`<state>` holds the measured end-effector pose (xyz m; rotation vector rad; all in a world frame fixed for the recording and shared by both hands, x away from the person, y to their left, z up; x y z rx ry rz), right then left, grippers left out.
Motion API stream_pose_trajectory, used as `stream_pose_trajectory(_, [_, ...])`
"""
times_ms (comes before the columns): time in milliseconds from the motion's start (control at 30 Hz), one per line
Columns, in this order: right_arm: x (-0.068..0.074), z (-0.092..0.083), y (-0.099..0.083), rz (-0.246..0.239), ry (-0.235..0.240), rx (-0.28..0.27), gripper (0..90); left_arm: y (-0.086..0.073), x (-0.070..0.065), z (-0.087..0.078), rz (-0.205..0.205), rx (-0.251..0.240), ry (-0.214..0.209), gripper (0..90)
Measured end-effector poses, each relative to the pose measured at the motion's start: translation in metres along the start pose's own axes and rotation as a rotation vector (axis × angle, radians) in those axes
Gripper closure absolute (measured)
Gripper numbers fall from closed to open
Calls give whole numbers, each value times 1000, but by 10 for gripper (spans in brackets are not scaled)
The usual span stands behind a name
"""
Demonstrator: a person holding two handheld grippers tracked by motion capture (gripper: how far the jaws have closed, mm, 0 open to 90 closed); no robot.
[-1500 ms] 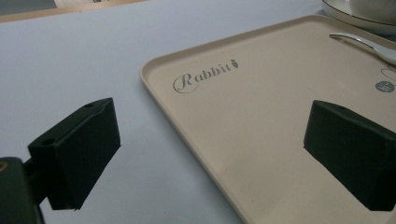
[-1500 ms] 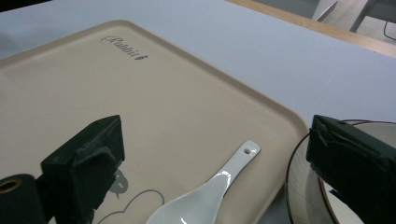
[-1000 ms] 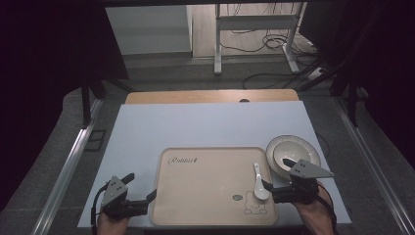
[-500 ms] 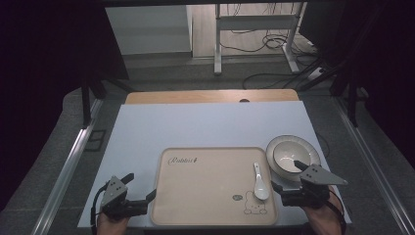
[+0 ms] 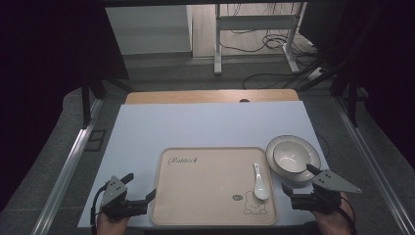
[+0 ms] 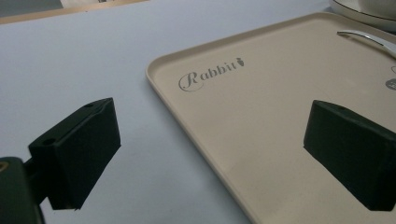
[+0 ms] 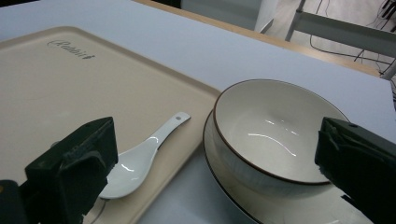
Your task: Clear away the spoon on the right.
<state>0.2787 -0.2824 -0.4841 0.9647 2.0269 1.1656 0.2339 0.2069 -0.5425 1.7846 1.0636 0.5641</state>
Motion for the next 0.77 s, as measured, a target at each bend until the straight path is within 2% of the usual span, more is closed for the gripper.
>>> stream_pose_trajectory(233, [-9,-2,-15,36,-12,8,0,0,1,0,-2,0,3,37])
stream_pose_trajectory(500, [-16,0,-28,54,-36,30,0,-1,0,0,2,3,3,36])
stream_pose_trajectory(767, [-23,1,-32,82,-56,37,0,0,0,1,5,3,1,37])
Point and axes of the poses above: each handheld gripper's, and its own axes: z roughly forward along the jaws, y roughly out of its top, x roughly to its left, the point moved 6 cm from there along z, roughly forward along the jaws, and after that the axes turned 2 degrees about -y, right-handed, at the moved point
